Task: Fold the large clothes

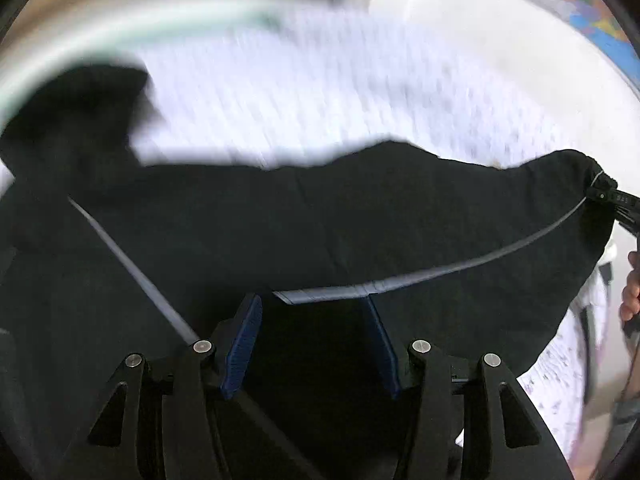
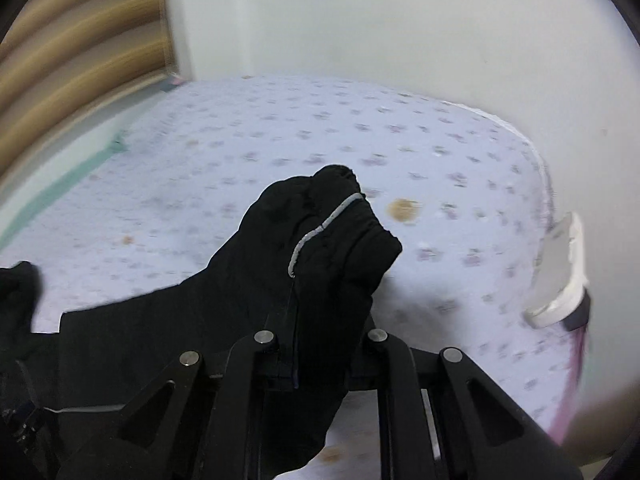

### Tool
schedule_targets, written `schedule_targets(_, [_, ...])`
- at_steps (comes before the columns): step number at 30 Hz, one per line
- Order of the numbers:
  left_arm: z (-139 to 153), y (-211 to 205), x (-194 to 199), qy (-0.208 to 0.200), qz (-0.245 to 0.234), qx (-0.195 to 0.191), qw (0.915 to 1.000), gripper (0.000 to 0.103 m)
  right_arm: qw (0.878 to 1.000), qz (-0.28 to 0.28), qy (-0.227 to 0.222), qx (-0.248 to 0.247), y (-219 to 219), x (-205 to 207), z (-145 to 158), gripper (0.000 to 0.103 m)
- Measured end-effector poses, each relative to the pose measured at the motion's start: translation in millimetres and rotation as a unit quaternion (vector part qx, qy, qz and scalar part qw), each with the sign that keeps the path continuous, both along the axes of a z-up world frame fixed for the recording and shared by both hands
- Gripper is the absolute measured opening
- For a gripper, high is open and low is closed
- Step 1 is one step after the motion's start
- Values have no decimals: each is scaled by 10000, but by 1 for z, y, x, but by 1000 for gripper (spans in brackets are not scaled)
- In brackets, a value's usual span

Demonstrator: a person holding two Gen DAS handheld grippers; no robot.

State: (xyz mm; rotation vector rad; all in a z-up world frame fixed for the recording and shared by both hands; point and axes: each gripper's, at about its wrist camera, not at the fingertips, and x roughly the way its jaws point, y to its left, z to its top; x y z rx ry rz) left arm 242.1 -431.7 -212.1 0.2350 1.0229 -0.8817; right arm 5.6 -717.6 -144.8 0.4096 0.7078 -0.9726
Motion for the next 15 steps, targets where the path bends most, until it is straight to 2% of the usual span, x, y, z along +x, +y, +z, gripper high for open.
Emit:
schedule_targets(1, [-16,-7,3,73,70,250,9996,55,9999,-6,17,139,-5,-5,-6,17])
schedule_targets(2, [-20,-11,3,11,93,318,9995,56,9998,-34,42,214,-8,-9,-11,17])
schedule_targets(5, [-13,-16,-3,-227,-8,483,9986,56,9995,-81,178,257,-7,-14,-29,17])
schedule_targets(8, [-6,-5,5,-178,-33,420,9990,56,9993,-57,226,305,-7,-16,-34,16])
schedule_targets(11, [20,20,8,-179,26,215,9996,55,9986,256,12,473,1,-8,-25,17])
schedule_targets(15, [66,71,9,-763,203,245,9966,55,9938,1016,-154,433,53,16,8,17])
